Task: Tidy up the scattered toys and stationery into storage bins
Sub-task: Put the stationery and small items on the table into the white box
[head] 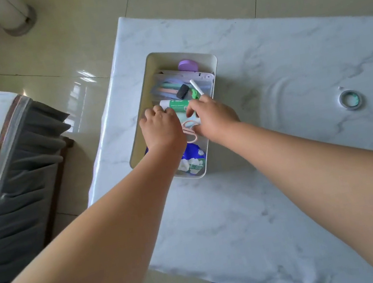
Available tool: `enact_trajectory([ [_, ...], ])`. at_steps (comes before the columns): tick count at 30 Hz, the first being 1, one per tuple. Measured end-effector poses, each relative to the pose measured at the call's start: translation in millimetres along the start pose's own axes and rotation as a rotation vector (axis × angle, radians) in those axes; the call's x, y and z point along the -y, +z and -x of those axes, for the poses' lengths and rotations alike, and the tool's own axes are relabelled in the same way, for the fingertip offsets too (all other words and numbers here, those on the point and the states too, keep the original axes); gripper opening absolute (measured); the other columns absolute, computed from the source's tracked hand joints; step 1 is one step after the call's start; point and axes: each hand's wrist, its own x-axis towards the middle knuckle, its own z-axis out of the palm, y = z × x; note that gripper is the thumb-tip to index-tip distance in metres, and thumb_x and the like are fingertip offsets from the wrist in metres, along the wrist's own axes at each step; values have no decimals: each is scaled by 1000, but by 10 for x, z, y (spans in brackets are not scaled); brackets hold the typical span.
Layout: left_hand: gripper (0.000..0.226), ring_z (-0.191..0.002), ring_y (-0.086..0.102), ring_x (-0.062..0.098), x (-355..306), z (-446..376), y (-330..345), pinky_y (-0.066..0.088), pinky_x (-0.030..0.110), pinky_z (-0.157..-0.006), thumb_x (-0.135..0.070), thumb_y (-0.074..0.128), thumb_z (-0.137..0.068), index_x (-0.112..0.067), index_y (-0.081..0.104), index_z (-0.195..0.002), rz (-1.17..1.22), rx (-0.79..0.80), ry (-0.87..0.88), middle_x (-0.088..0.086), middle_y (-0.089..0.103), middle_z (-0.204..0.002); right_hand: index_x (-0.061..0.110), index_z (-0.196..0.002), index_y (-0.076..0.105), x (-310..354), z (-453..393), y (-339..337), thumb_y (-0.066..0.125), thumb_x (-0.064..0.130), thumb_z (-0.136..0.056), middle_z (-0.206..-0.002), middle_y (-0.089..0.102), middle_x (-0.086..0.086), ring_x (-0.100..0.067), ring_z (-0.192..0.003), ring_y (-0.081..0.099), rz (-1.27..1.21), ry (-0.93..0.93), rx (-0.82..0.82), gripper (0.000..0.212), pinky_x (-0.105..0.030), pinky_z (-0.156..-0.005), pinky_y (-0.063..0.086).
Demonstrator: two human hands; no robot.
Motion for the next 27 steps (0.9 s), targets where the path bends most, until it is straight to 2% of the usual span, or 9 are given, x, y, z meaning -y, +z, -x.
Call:
enact_trajectory([
  [6, 43, -120, 41, 28, 14, -107, -31, 38, 36, -92, -27, 56, -86, -13, 50, -125, 5, 17, 54, 9, 49, -126, 26, -113, 54, -14, -111, 21, 63, 16, -84, -124, 47, -2, -27, -105, 57, 4, 82, -47, 32, -29, -74, 38],
  [8, 45, -120, 41, 28, -129, -145, -45, 38, 36, -91, -29, 60, -84, -14, 49, -124, 20, 27, 92, 9, 49, -126, 26, -112, 54, -107, -100, -17, 62, 15, -84, -122, 48, -3, -28, -104, 57, -6, 107, -81, 31, -29, -73, 39],
  [11, 41, -120, 41, 28, -380, -145, -33, 38, 36, -89, -26, 56, -86, -14, 49, -125, 32, -7, 125, 9, 48, -126, 24, -113, 55, -292, -17, -74, 59, 14, -85, -119, 48, -5, -30, -101, 58, -18, 136, -123, 31, -29, -70, 38],
  [19, 38, -117, 43, 30, -1586, 52, -107, 38, 36, -85, -16, 53, -82, -14, 51, -120, 51, -16, 237, 10, 49, -122, 25, -116, 52, -1422, 555, -429, 55, 10, -85, -119, 44, -4, -27, -93, 57, -45, 269, -154, 34, -29, -68, 35],
  [27, 39, -115, 43, 28, -3290, 459, -86, 35, 32, -82, -13, 53, -82, -15, 48, -121, 79, 26, 378, 7, 49, -120, 24, -115, 52, -2930, 1348, -807, 54, 9, -87, -126, 42, -3, -26, -99, 58, -29, 431, -168, 32, -29, -69, 37],
])
